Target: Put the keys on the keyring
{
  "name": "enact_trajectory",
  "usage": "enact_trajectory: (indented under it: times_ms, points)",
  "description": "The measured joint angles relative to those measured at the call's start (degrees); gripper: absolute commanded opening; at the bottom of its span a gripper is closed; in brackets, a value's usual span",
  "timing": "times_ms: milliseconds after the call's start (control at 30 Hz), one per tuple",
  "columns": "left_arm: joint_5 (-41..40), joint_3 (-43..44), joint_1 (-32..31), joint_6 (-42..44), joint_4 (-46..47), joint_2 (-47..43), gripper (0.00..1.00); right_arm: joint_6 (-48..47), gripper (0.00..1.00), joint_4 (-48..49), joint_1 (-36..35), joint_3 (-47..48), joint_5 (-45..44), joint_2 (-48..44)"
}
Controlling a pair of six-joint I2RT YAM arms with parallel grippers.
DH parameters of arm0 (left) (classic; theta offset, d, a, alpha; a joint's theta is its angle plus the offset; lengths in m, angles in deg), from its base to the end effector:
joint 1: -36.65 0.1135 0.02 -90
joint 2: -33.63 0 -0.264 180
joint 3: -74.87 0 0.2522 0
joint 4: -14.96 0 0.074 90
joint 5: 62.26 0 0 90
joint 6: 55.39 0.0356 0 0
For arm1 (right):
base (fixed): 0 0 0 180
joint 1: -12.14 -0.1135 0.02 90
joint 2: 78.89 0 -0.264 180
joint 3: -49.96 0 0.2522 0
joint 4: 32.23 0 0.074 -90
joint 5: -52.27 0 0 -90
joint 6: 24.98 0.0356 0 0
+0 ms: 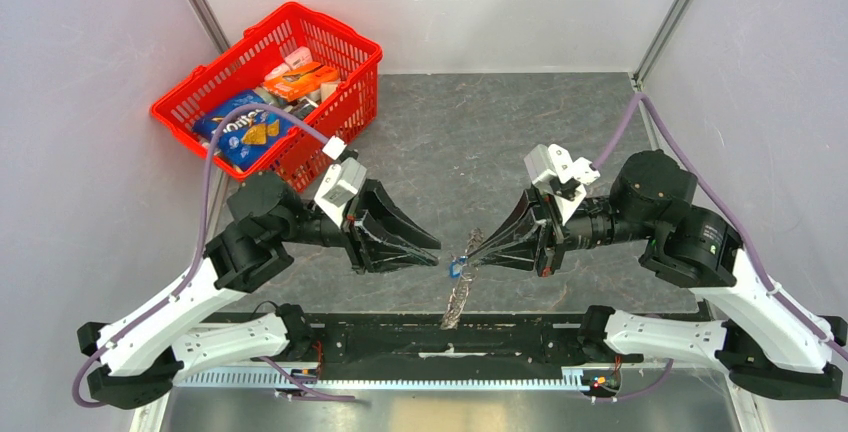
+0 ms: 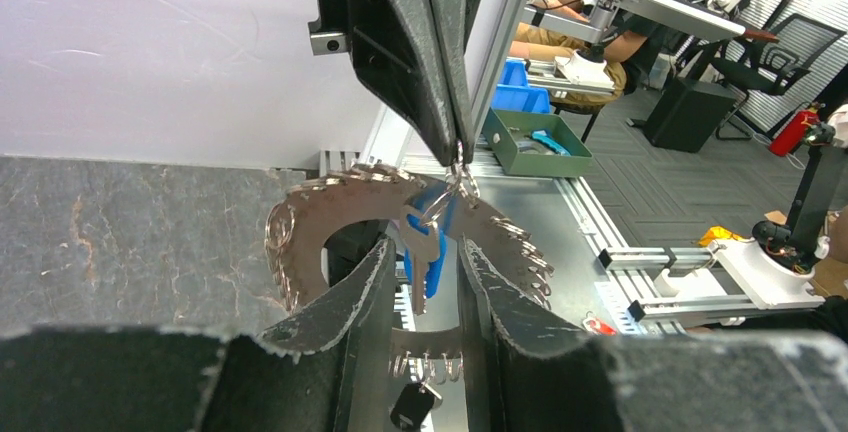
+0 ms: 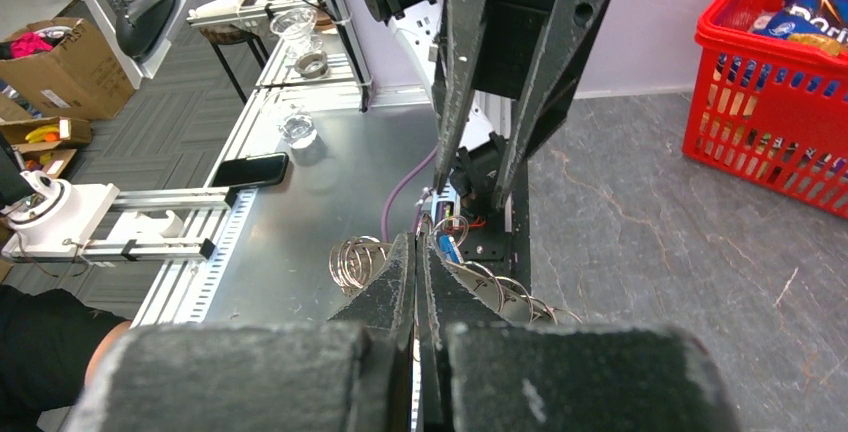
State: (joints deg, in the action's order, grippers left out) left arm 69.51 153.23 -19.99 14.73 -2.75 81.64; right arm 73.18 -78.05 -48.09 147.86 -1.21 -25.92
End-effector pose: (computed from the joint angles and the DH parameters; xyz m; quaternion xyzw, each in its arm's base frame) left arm 0.0677 -0.1460 0.4592 0.4482 0.4664 -0.6266 0.4347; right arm 0.0522 0.1339 0.5008 -0.4945 0.5115 0.5591 0.4256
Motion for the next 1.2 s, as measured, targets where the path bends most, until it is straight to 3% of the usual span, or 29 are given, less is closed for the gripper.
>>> enact_trajectory:
  times_ms: [533,1200]
  points:
    - [1.73,-2.91,0.00,-0.42,9.14,0.26,0.36,3.67,0.00,5.05,0.00,-0.37,5.14,0.92]
    - [7.80,-4.31,0.00,-4.13,16.76,0.22,0.37,4.35,0.00,6.73,0.00,-0.44,5.18,2.01]
